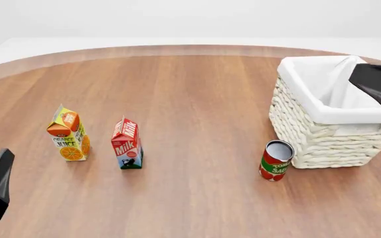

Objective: Pick the milk and place it in the basket.

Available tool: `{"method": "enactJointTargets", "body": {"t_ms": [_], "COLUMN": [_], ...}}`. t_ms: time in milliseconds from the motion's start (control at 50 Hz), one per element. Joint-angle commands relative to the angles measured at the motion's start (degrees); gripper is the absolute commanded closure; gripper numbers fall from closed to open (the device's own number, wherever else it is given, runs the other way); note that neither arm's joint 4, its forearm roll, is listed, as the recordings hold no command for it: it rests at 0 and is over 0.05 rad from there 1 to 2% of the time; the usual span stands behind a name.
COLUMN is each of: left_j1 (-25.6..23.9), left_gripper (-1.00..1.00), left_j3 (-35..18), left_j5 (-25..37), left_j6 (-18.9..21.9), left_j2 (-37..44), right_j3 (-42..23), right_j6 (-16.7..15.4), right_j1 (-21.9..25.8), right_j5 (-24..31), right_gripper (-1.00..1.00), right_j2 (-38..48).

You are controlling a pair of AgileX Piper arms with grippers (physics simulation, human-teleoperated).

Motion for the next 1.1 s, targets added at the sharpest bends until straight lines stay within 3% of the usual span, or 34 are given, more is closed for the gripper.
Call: {"method": "enactJointTargets", "body": {"t_ms": [20,320,360,420,600,700,1100], "left_j1": [0.00,0.00,0.00,0.00,0.00,0.00,0.00], "left_gripper": [-1.00,-1.00,-1.00,-1.00,-1.00,-1.00,-1.00], "left_j3": [0.00,0.00,0.00,0.00,0.00,0.00,0.00], "left_j5": [0.00,0.00,0.00,0.00,0.00,0.00,0.00], "left_j6": [0.00,0.00,0.00,0.00,0.00,0.00,0.00], "left_j2": [0.00,0.00,0.00,0.00,0.00,0.00,0.00], "right_j3": [-5.72,-11.46,-11.60,-12.95,-14.67,-16.37,-17.58], "right_j6": [6.12,7.52,10.08,9.24,13.23,13.22,17.94], "right_j1": [3.45,6.38,7.69,7.72,10.97,12.07,11.94], "right_j5": [4.02,4.90,3.84,2.39,-1.61,-2.29,-6.53], "right_gripper": [-1.00,-1.00,-1.00,-1.00,-1.00,-1.00,-1.00], "right_j2": [5.94,13.76,16.57,19.79,27.87,31.90,44.29]}}
